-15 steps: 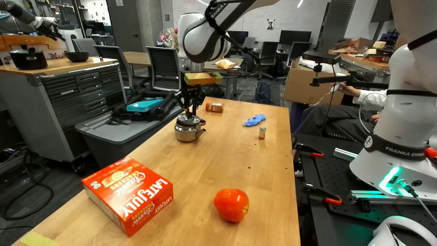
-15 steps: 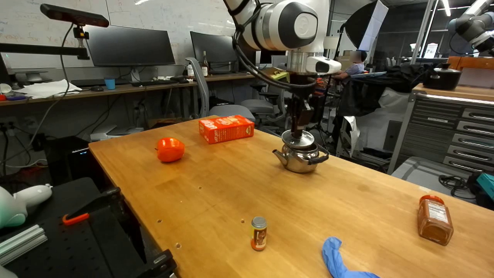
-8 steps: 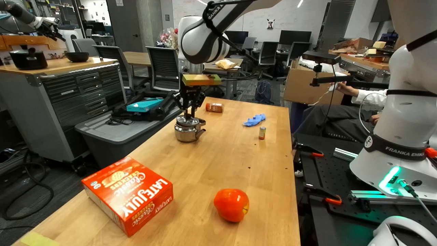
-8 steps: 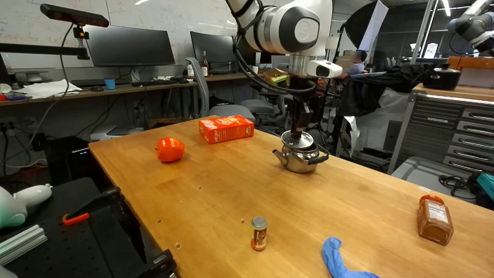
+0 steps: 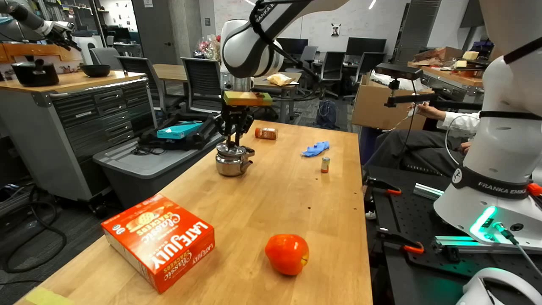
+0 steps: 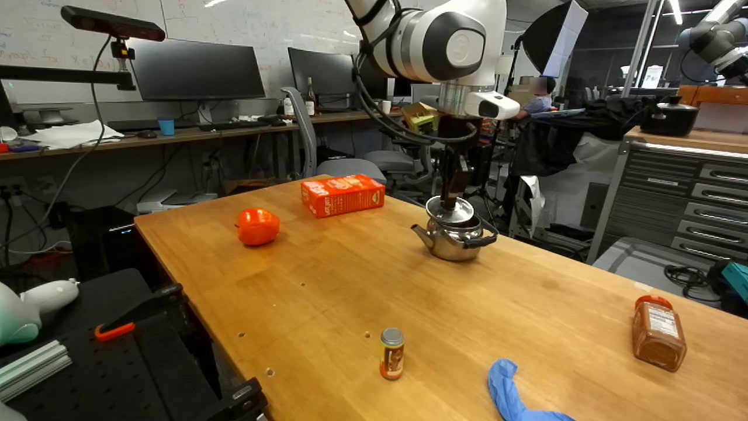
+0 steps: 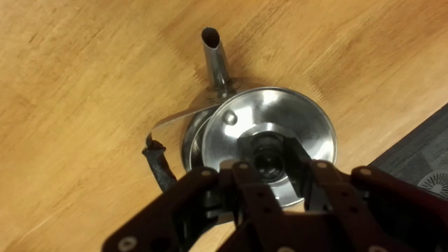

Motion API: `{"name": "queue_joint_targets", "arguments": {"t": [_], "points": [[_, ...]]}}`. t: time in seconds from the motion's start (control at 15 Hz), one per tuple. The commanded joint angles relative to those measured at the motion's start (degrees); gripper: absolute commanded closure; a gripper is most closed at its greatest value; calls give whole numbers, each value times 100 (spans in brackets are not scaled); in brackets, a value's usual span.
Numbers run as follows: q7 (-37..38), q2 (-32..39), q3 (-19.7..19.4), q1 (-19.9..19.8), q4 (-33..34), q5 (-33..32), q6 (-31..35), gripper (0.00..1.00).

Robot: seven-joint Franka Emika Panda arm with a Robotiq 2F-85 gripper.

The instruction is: Put the lid on the kettle

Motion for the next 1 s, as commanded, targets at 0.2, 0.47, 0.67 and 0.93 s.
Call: {"name": "queue_joint_targets", "arguments": {"t": [0.2,0.47,0.67,0.93], "points": [[506,170,-148,50,245,-93,-535,93],[958,171,-230,78,342,-242,-1204,93],[1195,214,-235,66,441,-334,-1619,93],[1446,277,-298,114,556,-690,-1883,93]]}}
